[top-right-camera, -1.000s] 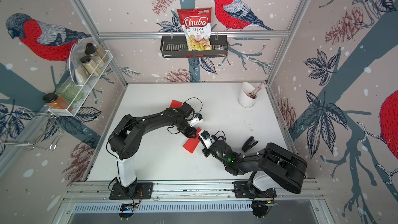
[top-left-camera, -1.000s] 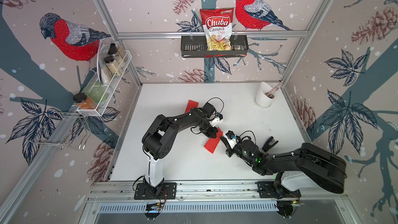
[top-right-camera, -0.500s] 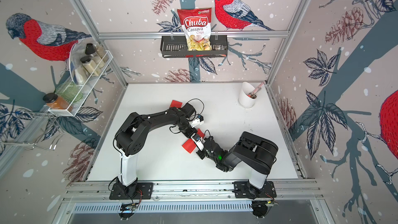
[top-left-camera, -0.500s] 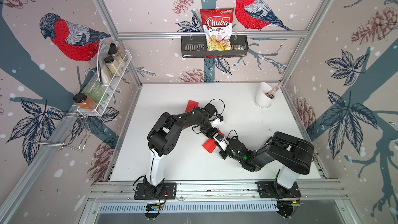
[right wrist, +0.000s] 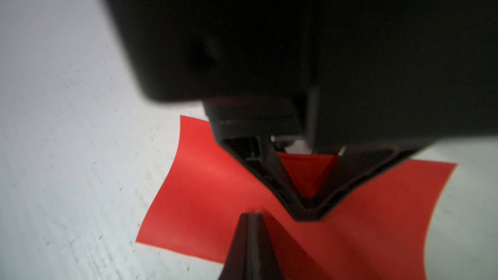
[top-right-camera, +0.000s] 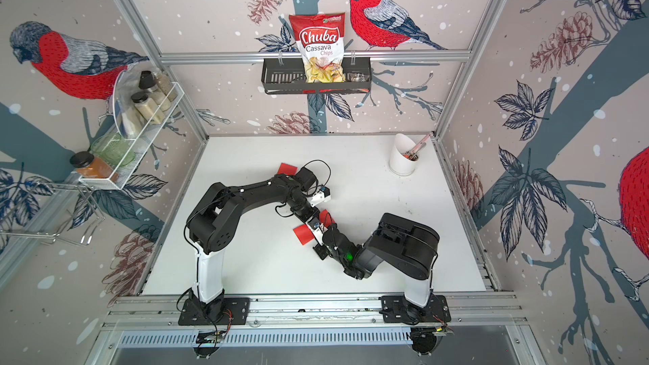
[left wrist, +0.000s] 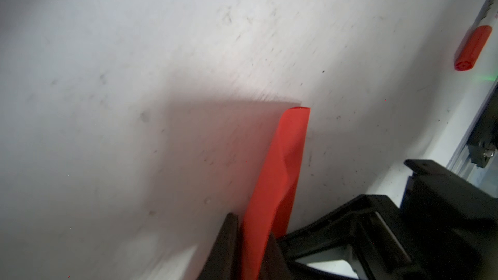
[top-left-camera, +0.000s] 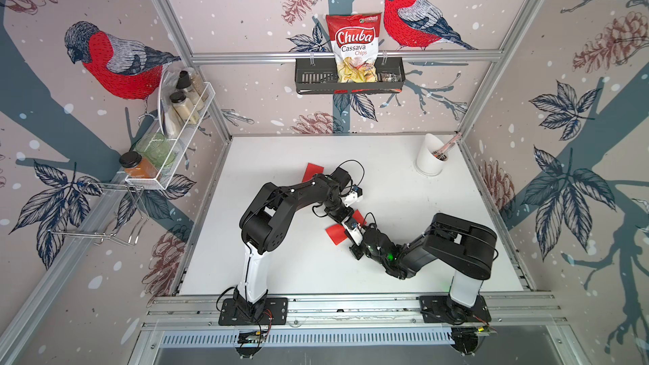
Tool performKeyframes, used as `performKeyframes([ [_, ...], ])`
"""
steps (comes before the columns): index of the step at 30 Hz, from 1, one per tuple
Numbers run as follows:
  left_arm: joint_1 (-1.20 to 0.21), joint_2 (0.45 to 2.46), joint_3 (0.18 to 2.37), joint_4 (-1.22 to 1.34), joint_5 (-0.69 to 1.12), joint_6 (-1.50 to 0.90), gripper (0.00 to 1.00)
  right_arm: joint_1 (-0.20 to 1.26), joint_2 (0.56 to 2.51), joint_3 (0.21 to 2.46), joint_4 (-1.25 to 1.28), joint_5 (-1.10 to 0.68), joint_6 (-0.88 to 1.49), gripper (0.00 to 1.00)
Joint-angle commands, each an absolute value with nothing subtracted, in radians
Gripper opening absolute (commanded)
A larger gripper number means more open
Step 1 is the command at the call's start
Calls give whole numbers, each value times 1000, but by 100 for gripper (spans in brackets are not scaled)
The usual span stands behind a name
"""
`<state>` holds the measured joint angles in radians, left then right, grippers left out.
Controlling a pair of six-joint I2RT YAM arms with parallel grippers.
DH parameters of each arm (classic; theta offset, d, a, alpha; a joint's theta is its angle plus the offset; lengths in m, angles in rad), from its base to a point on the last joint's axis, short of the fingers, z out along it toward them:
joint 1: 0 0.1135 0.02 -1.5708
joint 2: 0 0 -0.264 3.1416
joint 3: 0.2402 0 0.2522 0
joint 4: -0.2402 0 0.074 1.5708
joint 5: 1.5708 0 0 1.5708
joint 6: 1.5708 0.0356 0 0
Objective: Fold the square paper along the opposite sides
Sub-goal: Smooth out the paper at the center of the board.
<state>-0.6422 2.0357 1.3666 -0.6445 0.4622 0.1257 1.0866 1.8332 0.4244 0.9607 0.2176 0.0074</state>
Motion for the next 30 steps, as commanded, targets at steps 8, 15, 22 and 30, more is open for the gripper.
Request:
performKeyframes([
  [8,-599,2053,1368,-676,373,103,28,1077,1844,421,811,216,69,0],
  [15,-593,2059,1368,-676,379,100,0,1073,1838,416,820,210,81,0],
  [22,-592,2048,1363,-673,357,86,0,1059,1718,416,818,213,59,0],
  [30,-621,1983,1247,-570,321,-4,0,989,1660,356,1036,269,-9,0],
])
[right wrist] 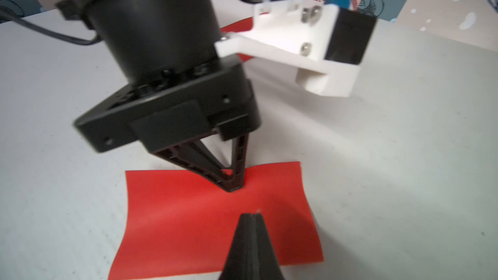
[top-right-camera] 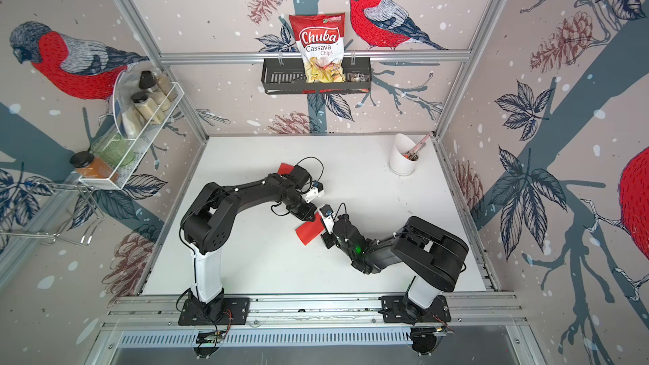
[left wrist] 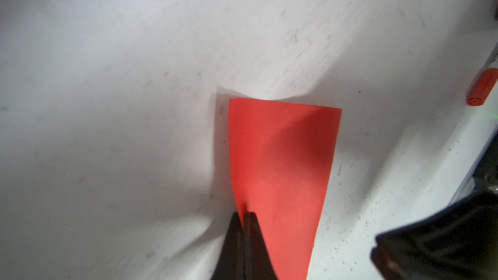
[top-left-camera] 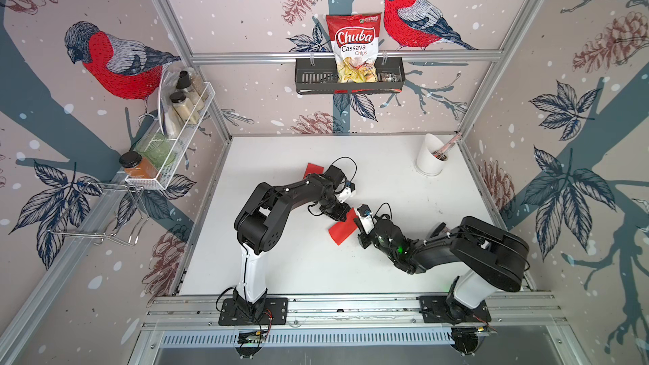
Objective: Fold the square paper along the opposite sides
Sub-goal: Smooth out the paper at the center of the board.
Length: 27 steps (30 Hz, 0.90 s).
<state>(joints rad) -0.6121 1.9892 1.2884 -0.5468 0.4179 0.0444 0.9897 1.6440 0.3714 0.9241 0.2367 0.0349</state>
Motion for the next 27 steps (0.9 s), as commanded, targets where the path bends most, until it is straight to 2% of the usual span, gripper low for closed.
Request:
performKeyframes([
  [1,-621,1971,1231,-556,316,-14,0,997,1680,355,1067,284,-14,0],
  [5,-621,1943,1190,-529,290,-50,0,1040,1773,362,1173,315,-27,0],
  [11,-621,1923,1152,-511,282,-54,0,1072,1865,402,1170,334,-50,0],
  [27,-634,1913,1128,-540,229,-33,0,1042,1898,435,876,452,122,0],
])
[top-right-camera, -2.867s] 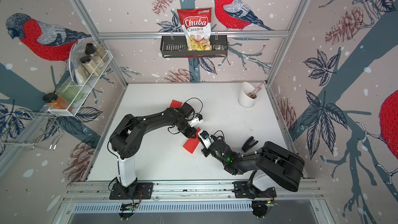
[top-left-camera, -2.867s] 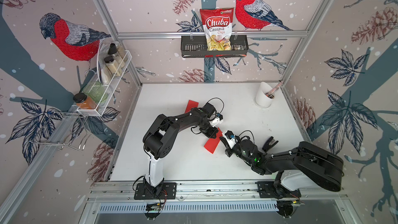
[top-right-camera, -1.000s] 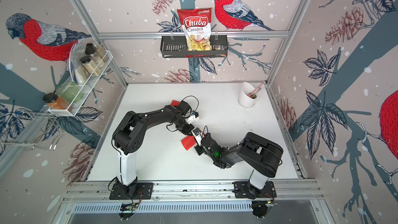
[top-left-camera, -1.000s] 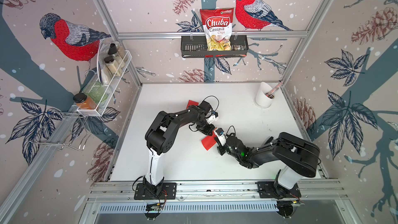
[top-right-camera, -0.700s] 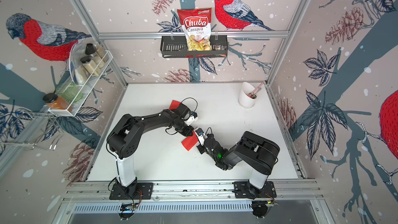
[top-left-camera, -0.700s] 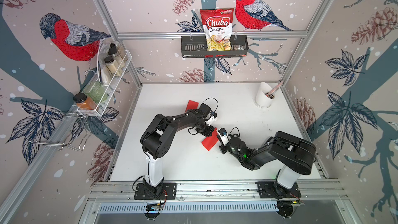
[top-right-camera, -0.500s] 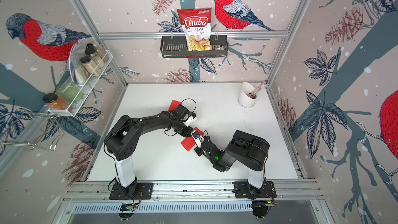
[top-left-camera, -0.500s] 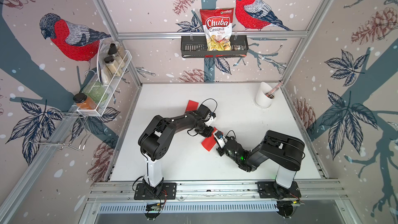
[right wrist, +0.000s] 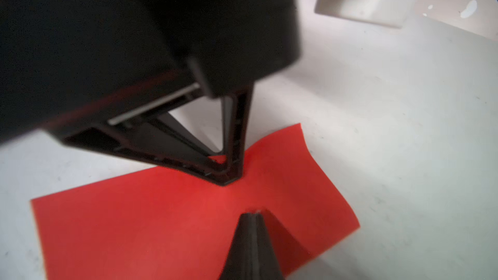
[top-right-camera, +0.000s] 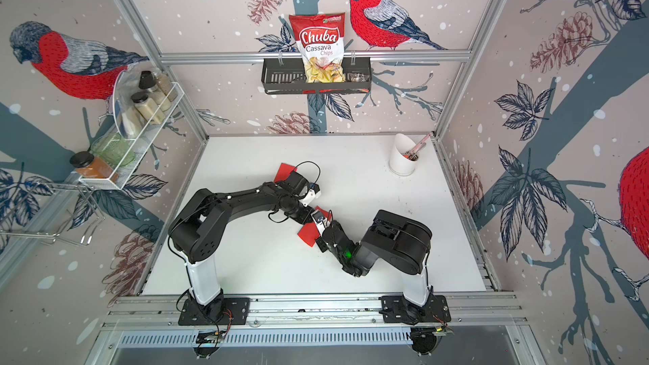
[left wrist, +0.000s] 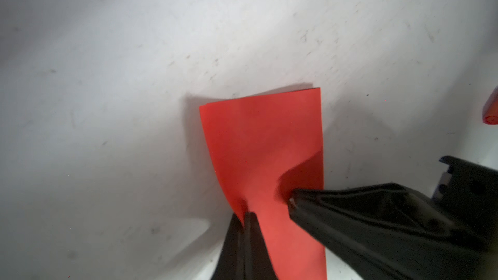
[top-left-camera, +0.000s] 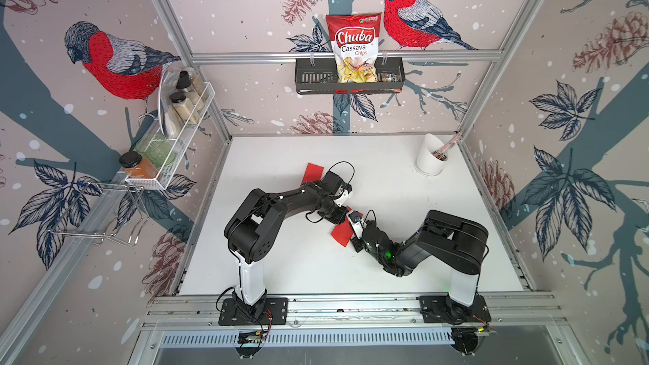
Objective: Fold the square paper along the opposite sides
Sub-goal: Smooth out the paper at the center of the board.
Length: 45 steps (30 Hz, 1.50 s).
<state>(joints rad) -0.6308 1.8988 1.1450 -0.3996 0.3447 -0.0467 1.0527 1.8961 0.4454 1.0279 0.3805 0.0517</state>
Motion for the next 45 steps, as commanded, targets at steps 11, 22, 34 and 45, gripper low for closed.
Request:
performKeyframes([
  [11,-650,1926,1113,-541,205,-49,0,963,1845,407,872,405,171,0],
  [22,-645,1850,1057,-443,200,-194,0,949,1785,439,1083,267,73,0],
  [34,-637,1812,1003,-395,202,-245,0,914,1944,528,964,309,168,0],
  [45,-619,1821,1009,-408,170,-244,0,810,1893,531,840,289,169,0],
])
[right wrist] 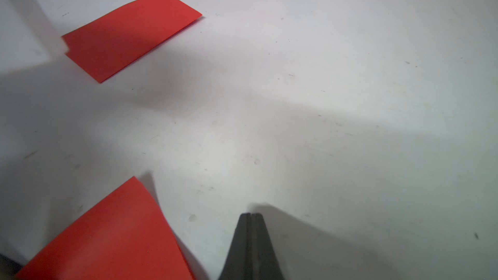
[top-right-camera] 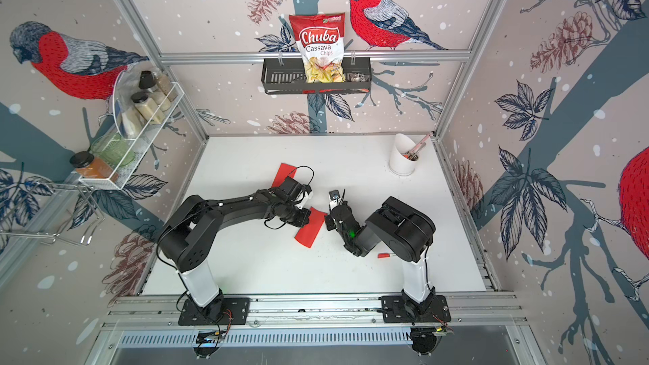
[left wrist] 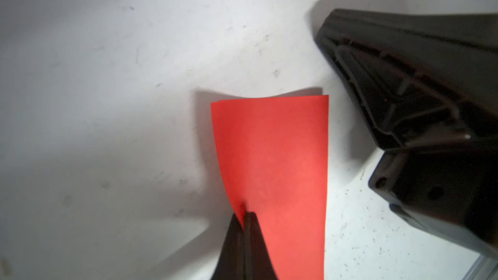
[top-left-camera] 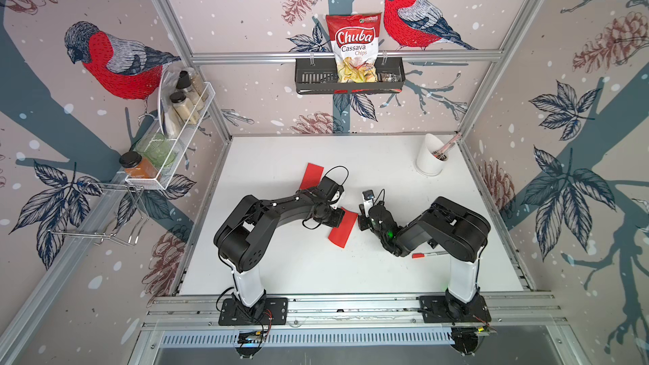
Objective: Fold the square paper along the opposite sides
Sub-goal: Smooth out the paper at the center of the board.
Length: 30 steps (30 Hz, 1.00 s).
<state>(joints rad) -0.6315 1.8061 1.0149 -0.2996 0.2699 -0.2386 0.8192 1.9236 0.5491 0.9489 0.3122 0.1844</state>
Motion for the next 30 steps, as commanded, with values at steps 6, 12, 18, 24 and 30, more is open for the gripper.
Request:
performKeyframes([
  [6,-601,1836,1032,-406,160,-236,0,905,1732,399,1136,87,48,0],
  [12,-598,1850,1042,-409,160,-227,0,980,1857,469,1162,96,38,0],
  [18,-595,1850,1047,-413,157,-225,0,985,1938,498,1148,111,22,0],
  [24,-592,1857,1045,-413,152,-230,0,1026,1997,491,1150,139,15,0],
  [30,-588,1861,1041,-417,145,-237,0,1067,2026,470,1158,165,27,0],
])
